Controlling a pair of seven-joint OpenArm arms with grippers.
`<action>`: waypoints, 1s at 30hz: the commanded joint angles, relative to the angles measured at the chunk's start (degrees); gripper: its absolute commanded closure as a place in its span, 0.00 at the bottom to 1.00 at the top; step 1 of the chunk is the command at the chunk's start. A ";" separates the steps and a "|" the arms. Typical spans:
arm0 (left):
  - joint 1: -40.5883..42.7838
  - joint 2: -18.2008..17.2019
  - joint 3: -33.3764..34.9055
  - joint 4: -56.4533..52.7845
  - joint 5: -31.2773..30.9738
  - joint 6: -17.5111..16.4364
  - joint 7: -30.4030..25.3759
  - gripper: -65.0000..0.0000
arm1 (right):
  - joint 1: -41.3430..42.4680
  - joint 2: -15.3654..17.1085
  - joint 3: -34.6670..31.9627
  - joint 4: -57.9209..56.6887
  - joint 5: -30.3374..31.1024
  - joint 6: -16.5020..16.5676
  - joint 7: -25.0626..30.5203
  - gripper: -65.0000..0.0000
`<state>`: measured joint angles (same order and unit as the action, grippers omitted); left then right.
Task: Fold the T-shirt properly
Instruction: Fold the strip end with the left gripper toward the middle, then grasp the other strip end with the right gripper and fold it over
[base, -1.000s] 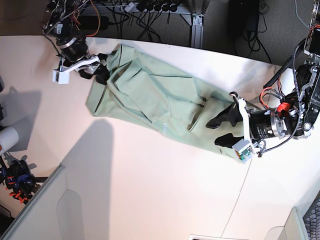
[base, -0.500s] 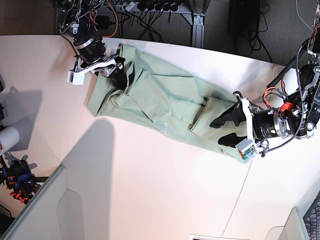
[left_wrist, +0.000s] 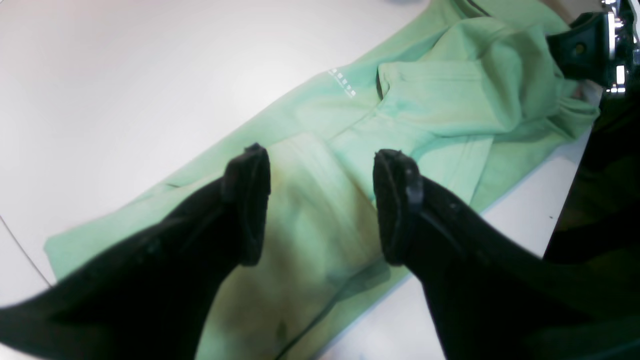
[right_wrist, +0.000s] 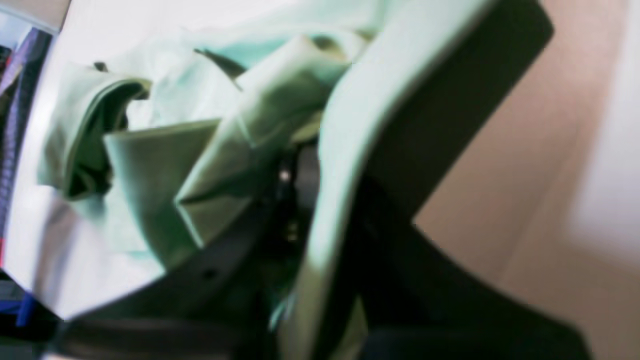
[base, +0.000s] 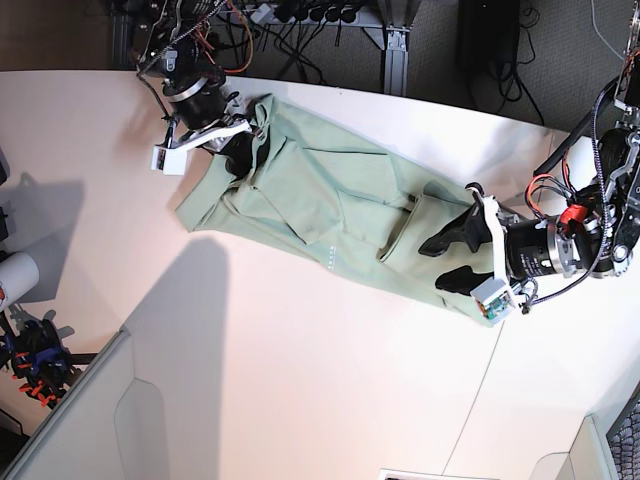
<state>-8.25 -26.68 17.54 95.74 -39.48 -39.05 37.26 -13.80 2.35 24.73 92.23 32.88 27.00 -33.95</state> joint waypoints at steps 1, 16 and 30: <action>-1.09 -0.48 -0.42 0.90 -1.05 -0.85 -1.42 0.45 | 0.35 0.33 -0.24 0.74 -0.13 0.31 1.33 1.00; -1.09 -3.19 -10.14 0.94 -4.22 -0.87 -0.92 0.45 | 2.32 9.68 11.34 0.76 -2.89 0.28 0.35 1.00; 8.07 -3.67 -10.08 0.94 -2.49 -0.87 -0.85 0.45 | 2.86 11.45 12.90 8.79 11.26 0.46 -6.19 1.00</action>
<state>0.73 -29.54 7.90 95.77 -41.04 -39.11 37.69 -11.57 13.04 37.36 99.94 42.44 27.00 -41.71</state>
